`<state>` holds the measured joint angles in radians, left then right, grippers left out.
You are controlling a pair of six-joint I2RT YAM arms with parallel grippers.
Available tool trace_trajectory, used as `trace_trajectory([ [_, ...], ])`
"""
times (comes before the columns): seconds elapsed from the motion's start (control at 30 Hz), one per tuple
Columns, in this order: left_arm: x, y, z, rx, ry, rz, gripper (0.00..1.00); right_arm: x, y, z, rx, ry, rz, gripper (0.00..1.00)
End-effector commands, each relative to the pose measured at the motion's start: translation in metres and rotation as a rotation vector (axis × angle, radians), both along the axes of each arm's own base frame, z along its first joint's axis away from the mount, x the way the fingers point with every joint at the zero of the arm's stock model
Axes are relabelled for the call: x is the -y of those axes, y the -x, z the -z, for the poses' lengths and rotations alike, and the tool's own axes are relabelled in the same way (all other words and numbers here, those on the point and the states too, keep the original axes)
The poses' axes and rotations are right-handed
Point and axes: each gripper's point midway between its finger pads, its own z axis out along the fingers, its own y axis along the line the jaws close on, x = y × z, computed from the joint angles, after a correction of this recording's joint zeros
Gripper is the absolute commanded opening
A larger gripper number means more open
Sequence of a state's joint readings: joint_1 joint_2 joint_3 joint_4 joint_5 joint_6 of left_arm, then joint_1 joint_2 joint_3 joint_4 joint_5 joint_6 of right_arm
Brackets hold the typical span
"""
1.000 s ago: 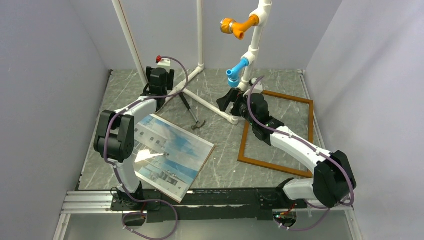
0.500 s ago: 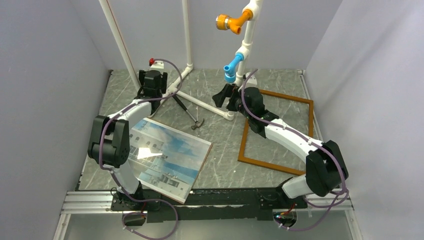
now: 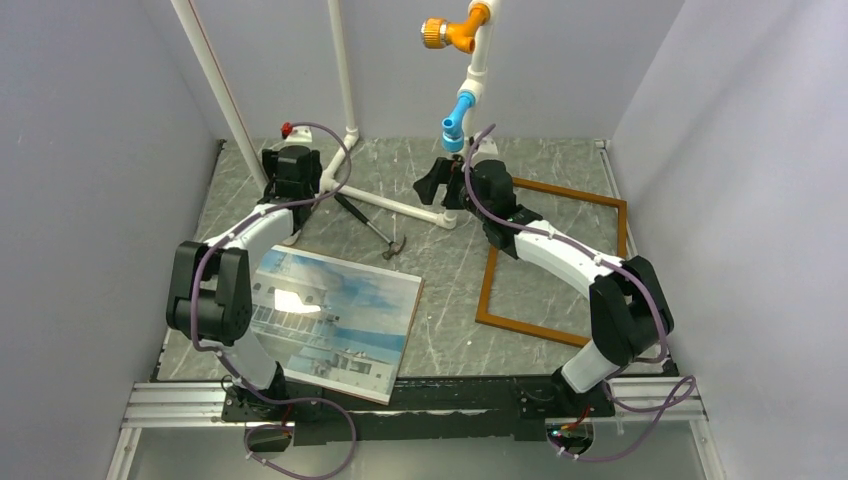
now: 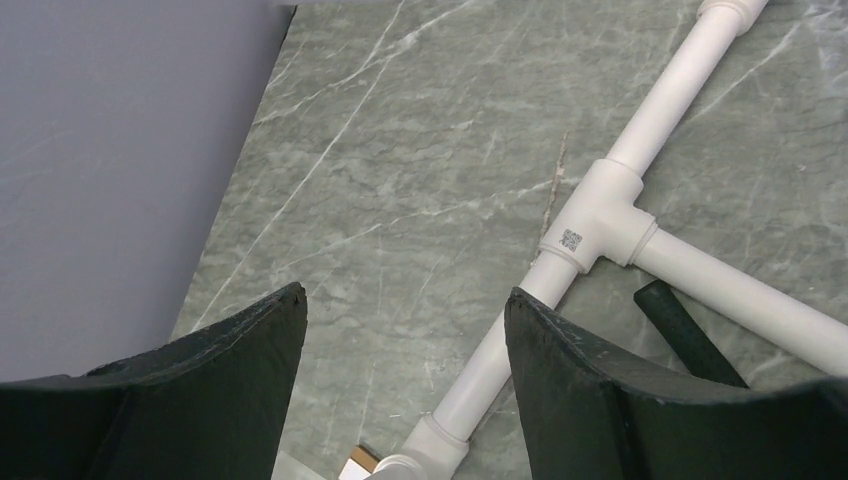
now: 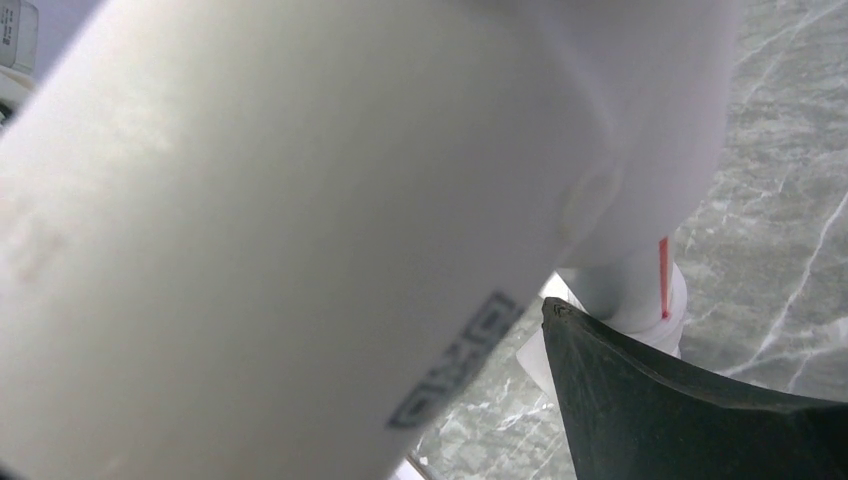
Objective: Put the photo into the frame
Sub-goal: Move the distractor to the center of the board.
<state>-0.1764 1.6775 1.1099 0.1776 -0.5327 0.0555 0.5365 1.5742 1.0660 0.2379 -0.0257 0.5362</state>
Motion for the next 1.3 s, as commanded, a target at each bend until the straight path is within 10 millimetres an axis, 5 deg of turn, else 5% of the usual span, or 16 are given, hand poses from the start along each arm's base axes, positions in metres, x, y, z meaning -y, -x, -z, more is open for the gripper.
trace_trajectory([
  [0.0,-0.038,0.014,-0.018,0.022,-0.020,-0.123,0.76,0.016,0.013,0.092,-0.223,0.207,-0.041,1.00],
  [0.73,-0.058,0.037,-0.007,-0.018,0.048,-0.200,0.77,-0.007,-0.016,0.106,-0.241,0.235,-0.103,1.00],
  [0.97,-0.049,0.033,-0.017,0.001,0.089,-0.158,0.82,-0.007,-0.011,0.105,-0.249,0.222,-0.110,1.00],
  [1.13,-0.030,0.023,-0.030,0.018,0.145,-0.052,0.99,-0.012,-0.005,0.092,-0.235,0.178,-0.137,1.00],
  [1.27,-0.007,0.012,-0.039,0.009,0.203,0.068,0.99,-0.020,0.002,0.078,-0.217,0.132,-0.185,1.00],
])
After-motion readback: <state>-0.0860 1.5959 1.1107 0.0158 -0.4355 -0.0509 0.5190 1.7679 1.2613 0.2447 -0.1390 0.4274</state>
